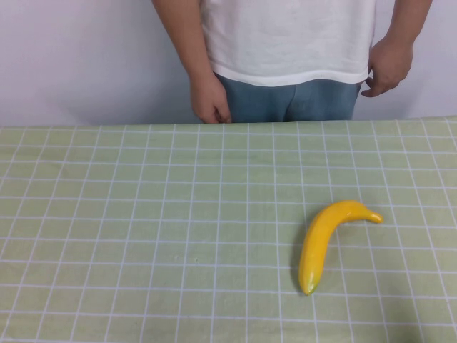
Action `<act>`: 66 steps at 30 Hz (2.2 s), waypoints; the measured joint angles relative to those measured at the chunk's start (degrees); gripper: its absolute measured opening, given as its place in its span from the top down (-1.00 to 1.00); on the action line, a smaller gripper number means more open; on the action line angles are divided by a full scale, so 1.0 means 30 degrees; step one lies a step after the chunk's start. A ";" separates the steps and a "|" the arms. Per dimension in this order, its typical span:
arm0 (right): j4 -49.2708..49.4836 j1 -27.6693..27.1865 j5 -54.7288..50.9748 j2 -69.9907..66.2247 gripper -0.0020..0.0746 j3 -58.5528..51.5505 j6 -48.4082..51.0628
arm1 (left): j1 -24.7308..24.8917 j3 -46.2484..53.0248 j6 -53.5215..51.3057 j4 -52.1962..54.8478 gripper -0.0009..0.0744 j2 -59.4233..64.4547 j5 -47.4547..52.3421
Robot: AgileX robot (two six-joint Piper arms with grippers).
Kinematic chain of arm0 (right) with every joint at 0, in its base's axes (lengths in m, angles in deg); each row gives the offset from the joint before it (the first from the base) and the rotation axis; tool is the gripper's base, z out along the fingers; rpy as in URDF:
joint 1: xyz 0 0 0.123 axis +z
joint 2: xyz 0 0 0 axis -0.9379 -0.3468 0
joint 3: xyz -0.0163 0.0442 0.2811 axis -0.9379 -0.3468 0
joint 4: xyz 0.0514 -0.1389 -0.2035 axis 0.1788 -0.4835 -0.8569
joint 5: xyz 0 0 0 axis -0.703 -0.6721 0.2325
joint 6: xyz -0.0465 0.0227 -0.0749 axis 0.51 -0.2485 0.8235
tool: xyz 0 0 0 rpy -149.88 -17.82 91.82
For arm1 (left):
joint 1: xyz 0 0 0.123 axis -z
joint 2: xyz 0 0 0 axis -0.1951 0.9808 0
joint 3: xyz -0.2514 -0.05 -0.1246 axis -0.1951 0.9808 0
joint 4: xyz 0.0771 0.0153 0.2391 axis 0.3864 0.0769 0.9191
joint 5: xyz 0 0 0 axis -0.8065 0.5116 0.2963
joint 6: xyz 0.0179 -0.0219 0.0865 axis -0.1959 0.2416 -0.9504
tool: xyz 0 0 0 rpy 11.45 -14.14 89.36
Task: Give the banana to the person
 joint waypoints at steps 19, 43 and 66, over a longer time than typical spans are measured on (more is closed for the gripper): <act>0.0752 0.0037 0.8304 -0.0392 0.97 0.4403 -0.2042 | 0.0000 0.0000 0.0000 0.0000 0.99 0.0000 0.0000; 1.2677 0.1542 -1.3679 -1.8404 0.78 1.3684 0.7868 | 0.0000 0.0000 0.0000 0.0000 0.99 0.0000 0.0000; 0.9041 0.7685 -1.0612 -3.4086 -0.40 2.1976 0.0163 | 0.0000 0.0000 0.0000 0.0000 0.99 0.0000 0.0000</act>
